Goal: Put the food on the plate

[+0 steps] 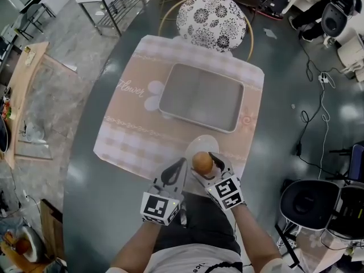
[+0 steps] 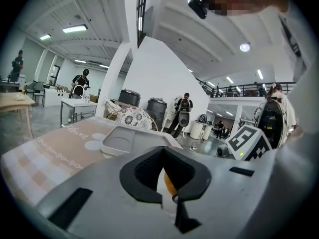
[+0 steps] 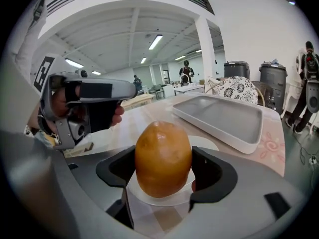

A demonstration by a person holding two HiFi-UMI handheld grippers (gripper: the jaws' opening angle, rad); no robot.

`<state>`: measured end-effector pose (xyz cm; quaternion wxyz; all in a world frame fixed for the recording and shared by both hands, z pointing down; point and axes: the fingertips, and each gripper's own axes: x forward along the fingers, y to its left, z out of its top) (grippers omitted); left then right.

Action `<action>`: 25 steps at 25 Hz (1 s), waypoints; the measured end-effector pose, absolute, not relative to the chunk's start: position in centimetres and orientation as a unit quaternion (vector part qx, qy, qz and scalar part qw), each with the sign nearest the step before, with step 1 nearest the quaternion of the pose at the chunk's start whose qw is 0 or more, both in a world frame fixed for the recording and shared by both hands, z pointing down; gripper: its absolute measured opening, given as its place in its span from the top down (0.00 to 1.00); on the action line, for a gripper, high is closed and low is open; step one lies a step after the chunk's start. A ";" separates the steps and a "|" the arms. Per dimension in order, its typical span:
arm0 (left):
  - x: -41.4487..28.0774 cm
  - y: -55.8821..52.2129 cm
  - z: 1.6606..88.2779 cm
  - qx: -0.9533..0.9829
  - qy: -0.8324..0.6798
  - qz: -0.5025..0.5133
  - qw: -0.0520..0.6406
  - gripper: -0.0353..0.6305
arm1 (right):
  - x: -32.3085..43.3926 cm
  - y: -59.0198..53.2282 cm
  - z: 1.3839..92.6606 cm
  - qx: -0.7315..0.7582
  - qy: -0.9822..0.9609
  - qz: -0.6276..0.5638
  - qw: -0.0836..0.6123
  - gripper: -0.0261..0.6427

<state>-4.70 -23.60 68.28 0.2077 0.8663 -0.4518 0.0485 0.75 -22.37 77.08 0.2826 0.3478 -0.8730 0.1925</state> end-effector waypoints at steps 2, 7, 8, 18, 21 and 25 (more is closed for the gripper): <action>-4.8 -23.8 68.4 0.865 -0.453 0.048 0.209 0.94 | 0.6 -22.4 77.7 0.342 -0.871 0.184 0.300 0.47; -4.8 -24.2 68.7 0.862 -0.457 0.052 0.214 0.94 | 0.6 -22.4 79.2 0.330 -0.865 0.178 0.335 0.47; -4.8 -24.2 68.7 0.861 -0.458 0.053 0.214 0.94 | 0.6 -22.4 79.4 0.329 -0.863 0.174 0.341 0.47; -5.2 -24.6 68.1 0.858 -0.462 0.060 0.216 0.94 | 0.1 -22.9 79.3 0.315 -0.858 0.155 0.376 0.47; -5.4 -24.5 67.1 0.856 -0.465 0.065 0.217 0.94 | 0.1 -23.1 77.9 0.315 -0.859 0.154 0.374 0.47; -5.4 -23.9 65.1 0.855 -0.464 0.072 0.218 0.94 | 0.1 -22.4 75.0 0.311 -0.862 0.156 0.370 0.47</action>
